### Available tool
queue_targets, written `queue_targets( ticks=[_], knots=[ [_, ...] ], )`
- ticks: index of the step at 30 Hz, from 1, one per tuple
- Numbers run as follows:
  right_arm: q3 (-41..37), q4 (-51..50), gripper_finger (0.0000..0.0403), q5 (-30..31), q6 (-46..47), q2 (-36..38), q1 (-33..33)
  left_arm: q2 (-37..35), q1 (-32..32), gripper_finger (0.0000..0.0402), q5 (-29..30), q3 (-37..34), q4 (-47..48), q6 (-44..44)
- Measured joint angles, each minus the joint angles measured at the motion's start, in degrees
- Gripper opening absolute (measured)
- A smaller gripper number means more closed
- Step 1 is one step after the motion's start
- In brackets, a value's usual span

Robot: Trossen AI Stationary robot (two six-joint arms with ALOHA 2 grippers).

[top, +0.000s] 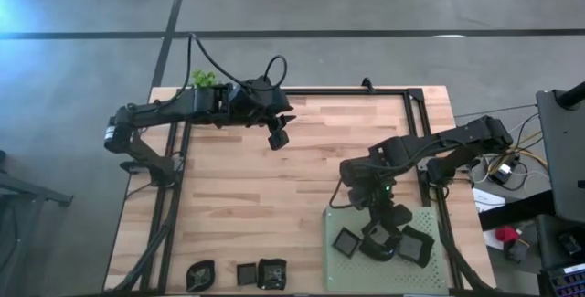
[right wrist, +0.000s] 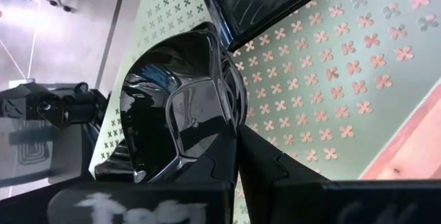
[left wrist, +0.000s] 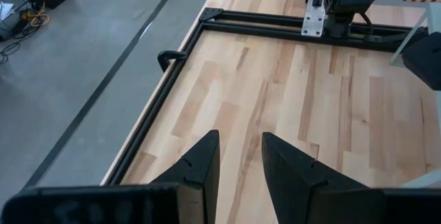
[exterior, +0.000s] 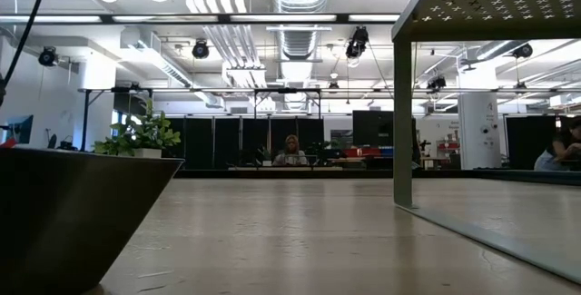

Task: Pick & Place Mini shaped plates
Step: Stack the leaf-shaped plate on the stacked leaf-shaped plates on the shelf

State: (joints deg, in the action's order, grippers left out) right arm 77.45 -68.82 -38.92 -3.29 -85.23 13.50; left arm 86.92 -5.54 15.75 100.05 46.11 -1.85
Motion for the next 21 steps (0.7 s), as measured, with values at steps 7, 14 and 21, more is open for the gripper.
queue_targets(
  ticks=[7, 14, 21],
  knots=[
    [0.0, -0.3, 0.0009, 0.0, 0.1, 0.0, 0.0, 0.0, 0.0, 0.0103, 0.0, 0.0, 0.3, 0.0],
    [0.0, -0.3, 0.0009, 0.0, 0.2, 0.0, 0.0, 0.0, 0.0, 0.0103, 0.0, 0.0, 0.3, 1.0],
    [0.0, -0.2, 0.0030, 0.3, 0.1, 0.0, 0.0, 0.0, -0.1, 0.0103, 0.0, 0.0, 0.3, 1.5]
  ],
)
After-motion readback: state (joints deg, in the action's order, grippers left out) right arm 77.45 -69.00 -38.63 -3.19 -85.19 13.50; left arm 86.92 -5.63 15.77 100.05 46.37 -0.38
